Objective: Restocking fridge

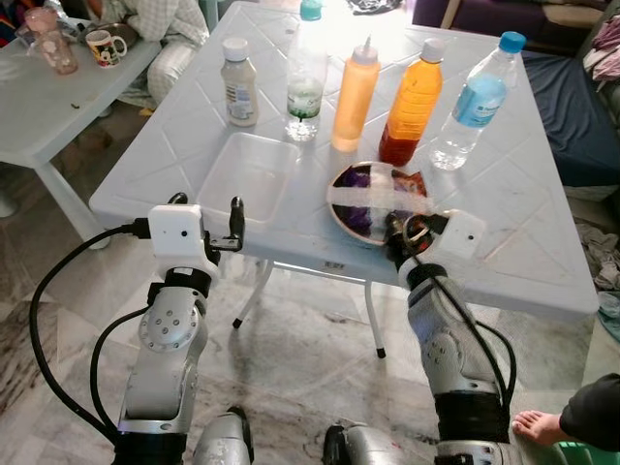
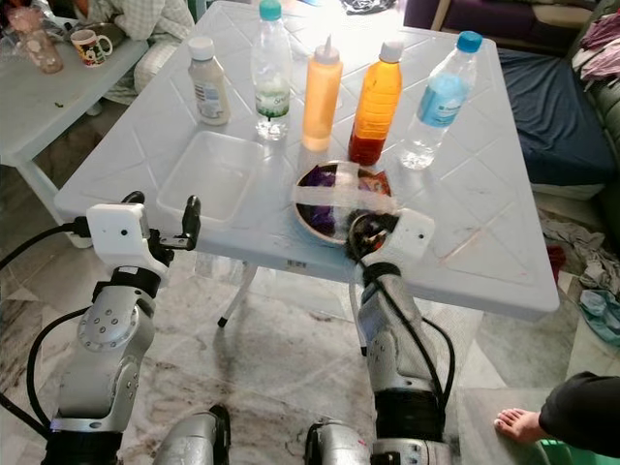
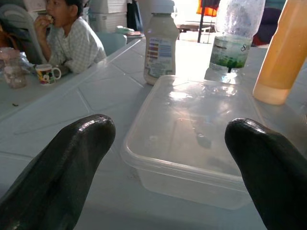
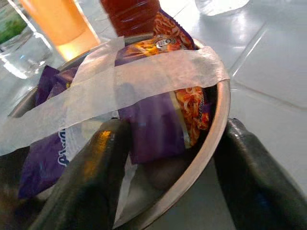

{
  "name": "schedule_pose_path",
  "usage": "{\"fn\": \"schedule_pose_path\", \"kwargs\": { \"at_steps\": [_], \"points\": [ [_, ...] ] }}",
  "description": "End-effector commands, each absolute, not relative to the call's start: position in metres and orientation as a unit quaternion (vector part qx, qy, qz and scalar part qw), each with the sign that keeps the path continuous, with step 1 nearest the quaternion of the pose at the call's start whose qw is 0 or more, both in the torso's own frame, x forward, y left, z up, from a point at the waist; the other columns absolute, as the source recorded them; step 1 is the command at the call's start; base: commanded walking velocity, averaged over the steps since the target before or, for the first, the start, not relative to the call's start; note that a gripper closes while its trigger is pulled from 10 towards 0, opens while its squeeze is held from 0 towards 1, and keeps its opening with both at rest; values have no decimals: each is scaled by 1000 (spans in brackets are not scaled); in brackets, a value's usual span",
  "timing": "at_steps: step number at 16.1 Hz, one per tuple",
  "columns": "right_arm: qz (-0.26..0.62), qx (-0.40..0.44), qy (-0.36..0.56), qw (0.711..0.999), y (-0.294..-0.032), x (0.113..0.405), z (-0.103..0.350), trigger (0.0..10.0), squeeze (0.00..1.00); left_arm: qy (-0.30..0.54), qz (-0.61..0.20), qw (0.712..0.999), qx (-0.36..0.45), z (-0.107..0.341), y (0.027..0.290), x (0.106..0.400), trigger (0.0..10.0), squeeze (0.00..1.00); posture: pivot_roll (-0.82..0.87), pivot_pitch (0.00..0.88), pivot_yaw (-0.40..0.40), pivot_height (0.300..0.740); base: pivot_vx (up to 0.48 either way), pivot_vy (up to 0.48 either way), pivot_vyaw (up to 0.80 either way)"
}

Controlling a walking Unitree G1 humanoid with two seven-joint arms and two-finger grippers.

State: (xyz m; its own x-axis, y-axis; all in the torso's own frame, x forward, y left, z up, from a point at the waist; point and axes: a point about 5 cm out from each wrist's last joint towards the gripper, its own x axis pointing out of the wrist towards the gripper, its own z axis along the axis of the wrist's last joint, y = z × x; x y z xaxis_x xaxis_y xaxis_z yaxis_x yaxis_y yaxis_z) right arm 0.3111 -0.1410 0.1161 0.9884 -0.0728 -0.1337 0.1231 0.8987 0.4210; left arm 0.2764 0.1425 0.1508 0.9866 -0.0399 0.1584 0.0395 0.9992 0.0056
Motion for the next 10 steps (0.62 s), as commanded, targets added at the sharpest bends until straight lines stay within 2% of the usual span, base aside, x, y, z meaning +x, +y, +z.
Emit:
{"fn": "schedule_pose_path", "kwargs": {
  "at_steps": [1,2,3,4,5,6,7,8,9,10],
  "points": [
    [-93,213,80,969,-159,309,105,3098,0,-84,-22,996,1,155,141,275,10000,0,99,191,-41,740,0,0,0],
    [-98,206,76,971,-163,310,106,3451,0,-84,-22,996,0,155,142,276,10000,0,99,191,-41,740,0,0,0],
    [-108,189,68,974,-170,311,108,3373,0,-83,-21,996,-2,156,142,276,10000,0,101,193,-39,740,0,0,0],
    [-114,179,60,975,-176,311,111,2667,0,-83,-21,996,-2,156,142,277,10000,0,102,194,-35,740,0,0,0],
    [-121,171,50,977,-181,311,114,2471,0,-83,-21,996,-1,157,143,277,10000,0,102,195,-35,740,0,0,0],
    [-118,160,43,979,-182,311,116,4510,0,-83,-21,996,-1,157,143,277,10000,0,100,196,-31,740,0,0,0],
    [-106,141,25,984,-182,311,121,10000,0,-82,-22,996,0,157,143,277,10000,0,100,196,-29,740,0,0,0],
    [-101,123,2,987,-182,310,126,10000,318,-82,-23,996,0,157,142,278,10000,0,102,196,-29,740,0,0,0],
    [-96,121,-18,988,-181,308,131,10000,788,-82,-23,996,1,157,142,278,10000,0,104,196,-27,740,0,0,0],
    [-85,121,-22,989,-179,308,132,10000,773,-82,-23,996,4,158,142,279,10000,0,101,195,-26,740,0,0,0]
  ]
}}
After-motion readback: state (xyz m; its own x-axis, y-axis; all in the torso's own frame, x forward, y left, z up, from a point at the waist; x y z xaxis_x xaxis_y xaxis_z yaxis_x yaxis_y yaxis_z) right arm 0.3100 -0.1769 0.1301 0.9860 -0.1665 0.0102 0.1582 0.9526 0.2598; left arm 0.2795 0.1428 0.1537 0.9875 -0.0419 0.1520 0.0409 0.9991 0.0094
